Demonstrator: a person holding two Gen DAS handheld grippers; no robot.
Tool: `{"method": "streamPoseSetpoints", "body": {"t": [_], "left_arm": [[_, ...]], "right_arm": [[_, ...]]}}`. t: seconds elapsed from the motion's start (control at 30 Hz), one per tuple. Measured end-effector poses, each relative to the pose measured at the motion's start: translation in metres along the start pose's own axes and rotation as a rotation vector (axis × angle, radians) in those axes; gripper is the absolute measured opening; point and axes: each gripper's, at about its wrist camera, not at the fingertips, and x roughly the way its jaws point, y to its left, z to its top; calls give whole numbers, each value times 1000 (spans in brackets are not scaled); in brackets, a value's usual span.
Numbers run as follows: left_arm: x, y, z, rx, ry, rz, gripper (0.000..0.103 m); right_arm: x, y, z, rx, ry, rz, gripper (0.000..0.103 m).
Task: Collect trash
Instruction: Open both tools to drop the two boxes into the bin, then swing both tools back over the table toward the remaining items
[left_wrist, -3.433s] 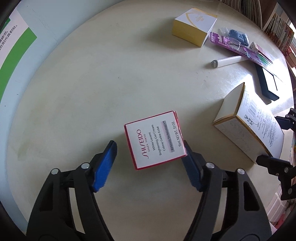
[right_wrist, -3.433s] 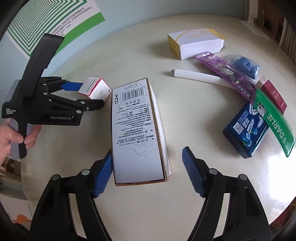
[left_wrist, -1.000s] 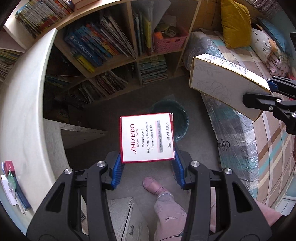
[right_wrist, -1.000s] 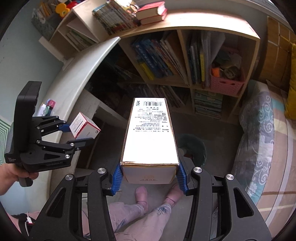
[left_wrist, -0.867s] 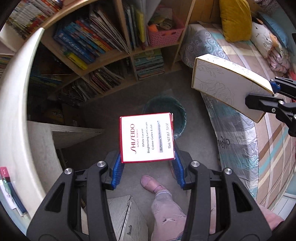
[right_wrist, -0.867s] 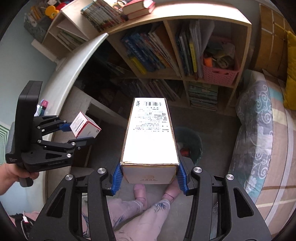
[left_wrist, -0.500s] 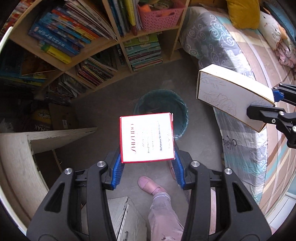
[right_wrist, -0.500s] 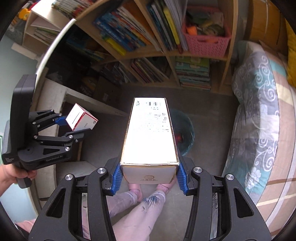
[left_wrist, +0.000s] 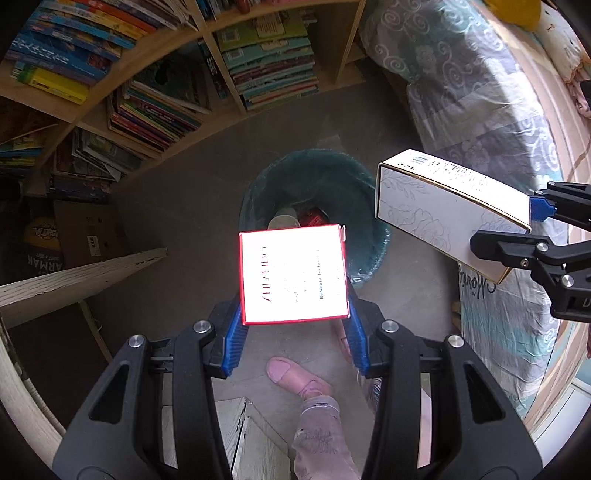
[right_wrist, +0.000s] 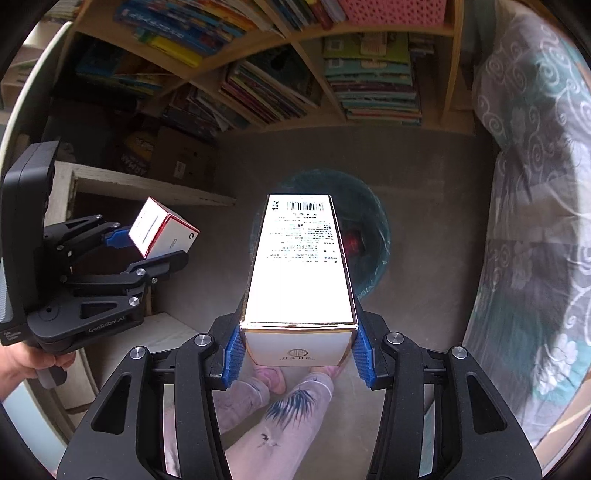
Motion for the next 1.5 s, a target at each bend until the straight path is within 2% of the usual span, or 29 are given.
{"method": "streamPoseSetpoints", "body": {"t": [0.1, 0.13, 0.17, 0.2, 0.27, 0.43, 0.77, 0.97, 1.03, 1.13, 1.4, 1.5], "left_arm": [[12, 1, 4, -14, 10, -15, 45], [15, 1, 5, -15, 13, -16, 49], [19, 1, 6, -14, 18, -13, 65], [22, 1, 6, -14, 14, 4, 77], [25, 1, 8, -15, 10, 27, 82], [25, 2, 6, -23, 31, 12, 82], [-2, 5, -6, -39, -2, -3, 86], [-44, 15, -17, -97, -59, -25, 89], [-58, 20, -22, -114, -74, -29, 89], [-78, 25, -30, -135, -92, -37, 89], [-131, 37, -55, -173, -135, -18, 91], [-156, 45, -68, -204, -154, -4, 93]], "right_arm": [[10, -4, 6, 3, -7, 8, 52], [12, -6, 8, 16, -10, 16, 59], [13, -8, 10, 26, -10, 29, 66], [12, -10, 12, 32, -18, 33, 73], [11, -11, 16, 36, -31, 33, 74], [2, -19, 21, 65, -47, 38, 74], [-19, -19, 15, 62, -41, 42, 75], [-46, -1, 9, 28, -49, 53, 76], [-58, 6, 8, 14, -59, 52, 81], [-76, 19, 7, -11, -80, 60, 83], [-122, 61, 8, -83, -122, 68, 84], [-141, 80, 10, -118, -143, 67, 89]]}}
